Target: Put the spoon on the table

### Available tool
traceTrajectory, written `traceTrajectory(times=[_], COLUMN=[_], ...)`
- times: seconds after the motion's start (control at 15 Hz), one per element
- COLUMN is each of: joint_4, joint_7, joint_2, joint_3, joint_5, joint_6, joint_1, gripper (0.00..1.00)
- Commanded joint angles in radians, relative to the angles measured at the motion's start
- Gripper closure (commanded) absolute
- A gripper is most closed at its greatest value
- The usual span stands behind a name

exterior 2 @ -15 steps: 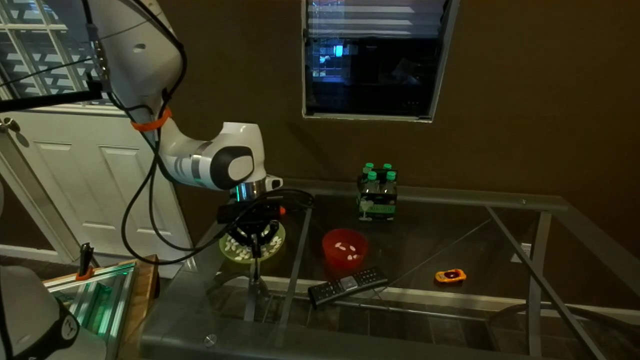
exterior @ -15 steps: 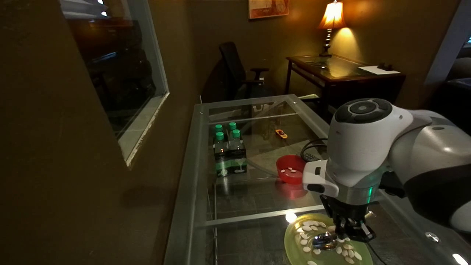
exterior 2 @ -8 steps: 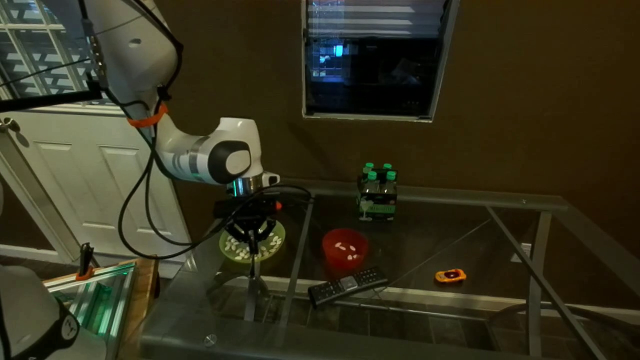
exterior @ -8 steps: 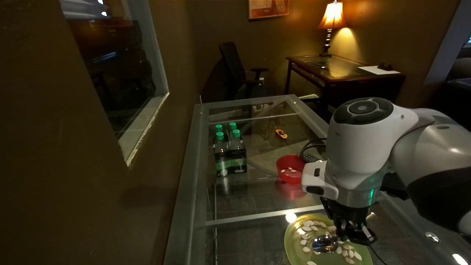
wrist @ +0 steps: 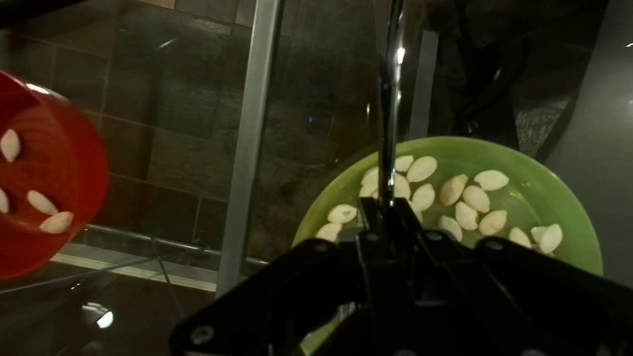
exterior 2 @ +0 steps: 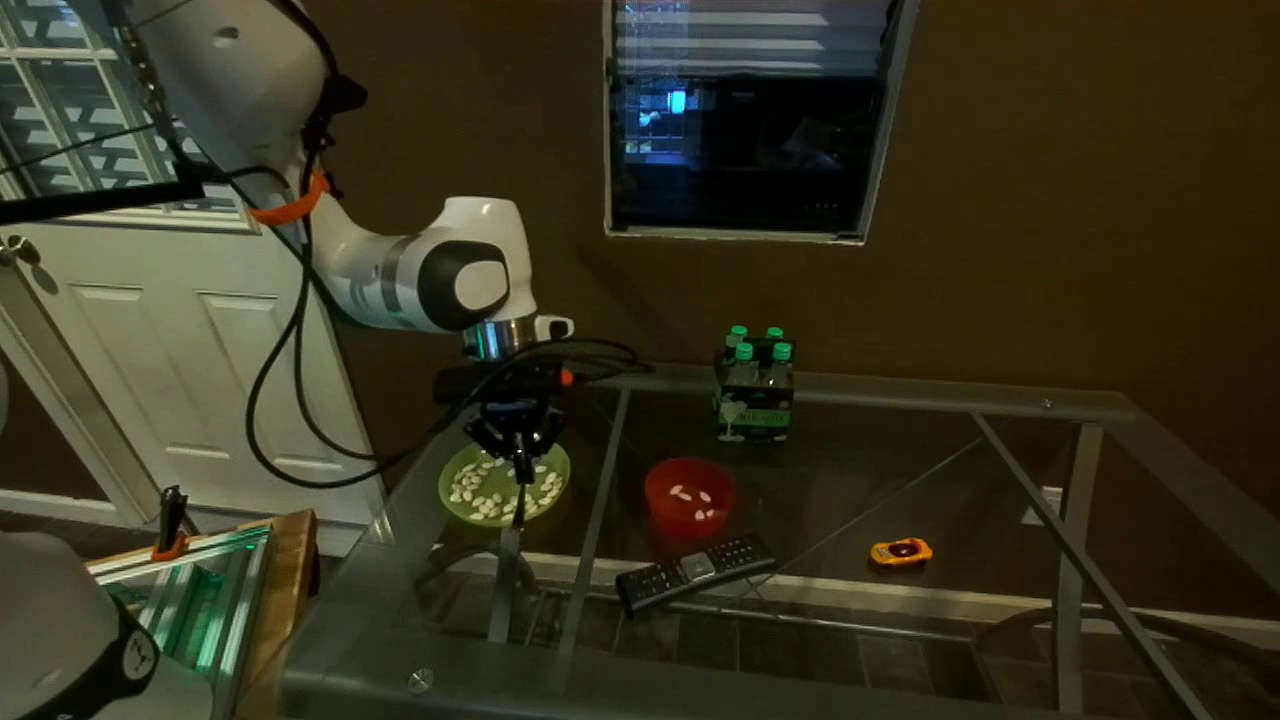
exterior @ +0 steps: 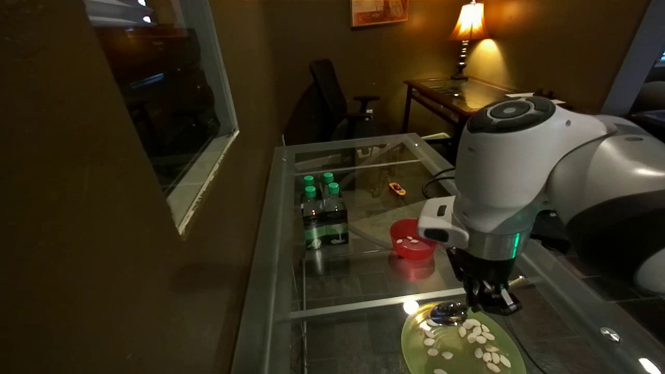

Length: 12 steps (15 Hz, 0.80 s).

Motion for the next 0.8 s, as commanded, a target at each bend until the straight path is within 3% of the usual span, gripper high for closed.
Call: traceTrajectory(times=[0.0,0.4,0.73], joint_4=[0.061,0.128,0.138], joint_7=[-0.072,-0.182,-0.197], joint_2=[-0.007,0.07,0.119], joint_3=[0.002,0.024,0.035], joint_5=[0.065,0.198,0.186], joint_6=[-0.05,-0.067,-0.008], joint_1=[-0.015,-0.014,-0.016], gripper=[0.97,0.97,0.97])
